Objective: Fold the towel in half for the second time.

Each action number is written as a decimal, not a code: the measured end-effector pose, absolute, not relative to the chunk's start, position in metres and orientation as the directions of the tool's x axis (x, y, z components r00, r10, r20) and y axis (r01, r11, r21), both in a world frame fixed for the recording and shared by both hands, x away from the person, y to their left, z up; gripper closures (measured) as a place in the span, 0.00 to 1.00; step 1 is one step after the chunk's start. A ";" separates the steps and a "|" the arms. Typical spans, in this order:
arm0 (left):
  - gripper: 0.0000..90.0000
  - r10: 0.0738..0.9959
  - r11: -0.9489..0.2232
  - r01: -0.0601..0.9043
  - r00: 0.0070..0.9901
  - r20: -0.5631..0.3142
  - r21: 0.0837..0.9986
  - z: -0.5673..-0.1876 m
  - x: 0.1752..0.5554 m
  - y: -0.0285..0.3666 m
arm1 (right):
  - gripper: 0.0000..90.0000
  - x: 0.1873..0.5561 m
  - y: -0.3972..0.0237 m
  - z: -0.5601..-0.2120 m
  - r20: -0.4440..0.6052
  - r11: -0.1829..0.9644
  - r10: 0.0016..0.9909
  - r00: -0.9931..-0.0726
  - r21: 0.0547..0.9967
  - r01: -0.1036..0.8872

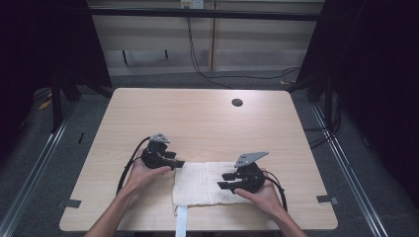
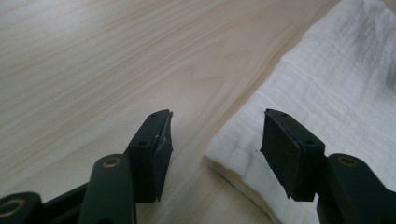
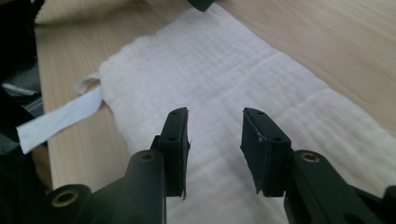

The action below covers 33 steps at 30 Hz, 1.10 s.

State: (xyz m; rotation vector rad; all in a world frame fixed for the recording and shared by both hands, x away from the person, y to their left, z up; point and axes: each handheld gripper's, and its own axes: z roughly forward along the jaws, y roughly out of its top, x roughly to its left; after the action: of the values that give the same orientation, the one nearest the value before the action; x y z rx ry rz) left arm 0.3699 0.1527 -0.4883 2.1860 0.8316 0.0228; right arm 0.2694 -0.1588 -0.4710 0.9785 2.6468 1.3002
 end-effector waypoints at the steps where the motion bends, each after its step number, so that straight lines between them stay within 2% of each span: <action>1: 0.46 0.572 -0.477 0.558 0.784 -0.242 0.679 -0.488 0.370 0.153 | 0.67 0.270 -0.155 -0.470 0.231 0.458 0.545 -0.806 0.723 0.517; 7: 0.43 0.578 -0.467 0.565 0.777 -0.248 0.680 -0.486 0.370 0.156 | 0.57 0.270 -0.121 -0.469 0.237 0.491 0.471 -0.849 0.730 0.476; 12: 0.43 0.590 -0.467 0.572 0.770 -0.244 0.675 -0.488 0.372 0.158 | 0.55 0.270 -0.099 -0.468 0.237 0.505 0.439 -0.867 0.732 0.456; 15: 0.42 0.594 -0.465 0.574 0.767 -0.243 0.674 -0.490 0.372 0.158 | 0.56 0.271 -0.077 -0.471 0.237 0.529 0.409 -0.881 0.725 0.441; 24: 0.45 0.598 -0.439 0.582 0.758 -0.261 0.685 -0.488 0.379 0.171 | 0.61 0.276 -0.051 -0.475 0.247 0.556 0.365 -0.898 0.715 0.423; 33: 0.44 0.604 -0.448 0.579 0.758 -0.247 0.682 -0.487 0.374 0.170 | 0.56 0.279 -0.029 -0.485 0.190 0.623 0.362 -0.913 0.679 0.388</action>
State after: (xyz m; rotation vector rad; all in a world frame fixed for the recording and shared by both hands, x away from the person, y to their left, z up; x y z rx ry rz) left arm 0.3736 0.1702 -0.4870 2.1580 0.8814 0.0402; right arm 0.2794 -0.0291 -0.4853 0.6617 2.8608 1.2110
